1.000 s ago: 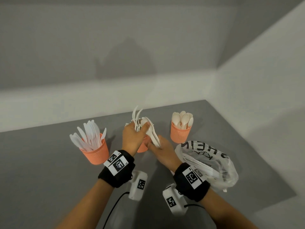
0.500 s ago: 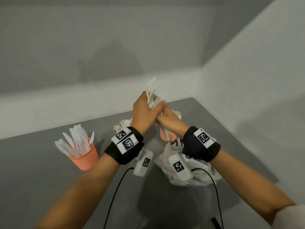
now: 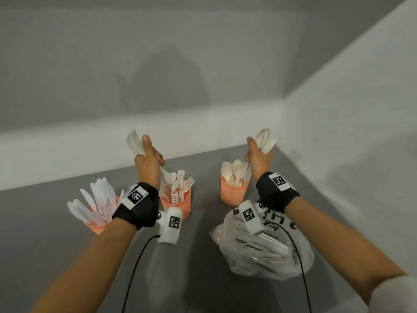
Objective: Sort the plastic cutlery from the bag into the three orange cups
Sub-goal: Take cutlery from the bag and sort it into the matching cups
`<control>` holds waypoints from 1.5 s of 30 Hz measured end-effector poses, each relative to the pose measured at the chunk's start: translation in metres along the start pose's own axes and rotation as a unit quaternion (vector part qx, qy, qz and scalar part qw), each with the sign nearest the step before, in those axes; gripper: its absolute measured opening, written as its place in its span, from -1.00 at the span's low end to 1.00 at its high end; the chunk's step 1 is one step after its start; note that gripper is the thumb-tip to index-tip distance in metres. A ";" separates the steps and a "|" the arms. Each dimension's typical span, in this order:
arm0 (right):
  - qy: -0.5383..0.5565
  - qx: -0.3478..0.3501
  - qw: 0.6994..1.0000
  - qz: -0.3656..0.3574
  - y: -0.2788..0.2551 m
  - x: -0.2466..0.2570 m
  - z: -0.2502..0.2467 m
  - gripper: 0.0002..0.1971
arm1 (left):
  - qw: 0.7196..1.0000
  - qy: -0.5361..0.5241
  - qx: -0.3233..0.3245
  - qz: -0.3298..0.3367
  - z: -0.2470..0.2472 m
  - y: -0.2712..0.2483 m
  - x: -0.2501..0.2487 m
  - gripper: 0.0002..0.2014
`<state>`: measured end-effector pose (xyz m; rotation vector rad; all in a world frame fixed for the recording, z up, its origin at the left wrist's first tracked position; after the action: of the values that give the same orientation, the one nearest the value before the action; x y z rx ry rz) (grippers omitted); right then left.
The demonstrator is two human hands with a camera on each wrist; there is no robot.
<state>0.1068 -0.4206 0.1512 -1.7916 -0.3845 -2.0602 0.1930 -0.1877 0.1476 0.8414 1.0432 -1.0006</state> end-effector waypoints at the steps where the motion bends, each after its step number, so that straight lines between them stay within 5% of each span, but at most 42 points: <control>1: -0.008 0.000 1.000 0.006 0.002 -0.009 0.002 -0.66 | 1.000 0.010 0.000 0.001 -0.003 0.002 0.007 -0.42; 13: -0.111 0.017 0.994 0.012 0.005 -0.061 0.016 -0.60 | 0.987 0.144 0.025 0.073 -0.018 0.001 0.053 -0.40; 17: -0.185 0.042 0.981 -0.031 0.001 -0.075 0.016 -0.77 | 0.956 0.238 0.056 0.159 -0.024 0.002 0.070 -0.44; 22: -0.214 0.064 0.967 -0.120 -0.004 -0.069 0.014 -0.67 | 0.906 0.373 0.069 0.188 -0.030 0.007 0.091 -0.35; 27: -0.370 0.148 0.887 -0.235 -0.008 -0.069 0.015 -0.67 | 0.922 0.336 0.079 0.176 -0.028 0.002 0.086 -0.69; 32: -0.524 0.167 0.773 -0.315 -0.013 -0.073 0.019 -0.68 | 0.920 0.315 0.108 0.206 -0.025 -0.006 0.071 -0.44; 37: -0.618 0.200 0.690 -0.319 -0.015 -0.078 0.022 -0.31 | 0.843 0.382 0.208 0.316 -0.024 -0.007 0.070 -0.65; 42: -0.667 0.218 0.650 -0.291 -0.016 -0.080 0.009 -0.16 | 0.755 0.501 0.254 0.339 -0.031 -0.009 0.080 -0.39; 45: -0.658 0.226 0.668 -0.265 -0.015 -0.084 0.003 -0.05 | 0.695 0.555 0.287 0.355 -0.030 -0.019 0.079 -0.18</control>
<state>0.1126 -0.3973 0.0692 -2.6252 -1.7471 -0.2838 0.1805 -0.1860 0.0614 2.3385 1.1753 0.0110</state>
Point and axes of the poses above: each hand's wrist, its own y-axis towards the middle knuckle, its own z-axis out of the palm, x = y × z, the point moved 2 cm from there along y, towards the middle knuckle, and after that the axes turned 11 degrees about -x, right-handed, at the moved point
